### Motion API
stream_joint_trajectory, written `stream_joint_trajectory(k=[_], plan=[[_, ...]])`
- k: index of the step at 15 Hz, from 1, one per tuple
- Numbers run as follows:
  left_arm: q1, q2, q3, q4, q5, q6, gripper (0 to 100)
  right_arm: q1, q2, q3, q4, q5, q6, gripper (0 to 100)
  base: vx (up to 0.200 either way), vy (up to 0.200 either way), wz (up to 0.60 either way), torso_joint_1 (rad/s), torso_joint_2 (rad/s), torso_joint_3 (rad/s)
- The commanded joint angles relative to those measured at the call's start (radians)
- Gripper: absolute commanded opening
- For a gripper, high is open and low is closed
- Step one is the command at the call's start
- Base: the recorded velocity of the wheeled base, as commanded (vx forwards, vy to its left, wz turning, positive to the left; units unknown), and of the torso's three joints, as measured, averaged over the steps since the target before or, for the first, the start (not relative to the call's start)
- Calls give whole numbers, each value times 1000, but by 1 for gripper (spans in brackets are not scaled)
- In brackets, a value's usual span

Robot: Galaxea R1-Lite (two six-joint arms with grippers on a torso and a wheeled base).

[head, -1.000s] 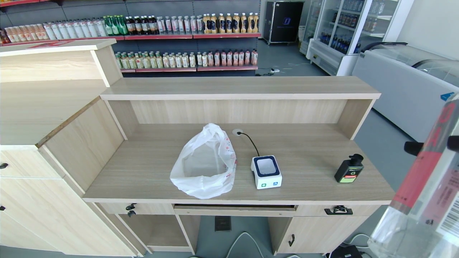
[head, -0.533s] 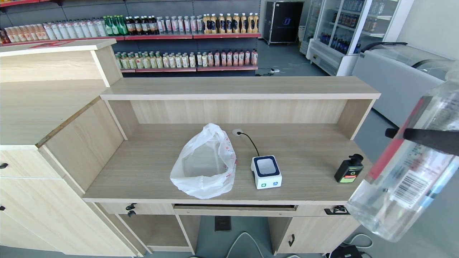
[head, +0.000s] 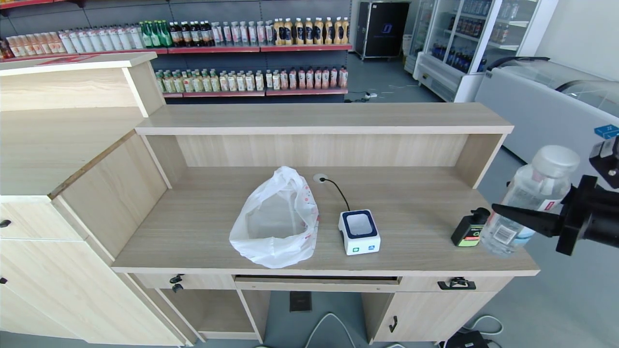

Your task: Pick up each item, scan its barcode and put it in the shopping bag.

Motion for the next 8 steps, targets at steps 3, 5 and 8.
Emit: stream_joint_trajectory(k=[3, 5, 8], plan=[[0, 2, 0, 0, 0, 0, 100, -162, 163, -6, 9, -44, -311, 0, 0, 0, 0, 0, 0, 0], [0, 0, 0, 0, 0, -1, 100, -194, 172, -15, 7, -43, -458, 0, 0, 0, 0, 0, 0, 0], [0, 0, 0, 0, 0, 0, 100, -245, 181, -12, 11, -41, -626, 0, 0, 0, 0, 0, 0, 0]])
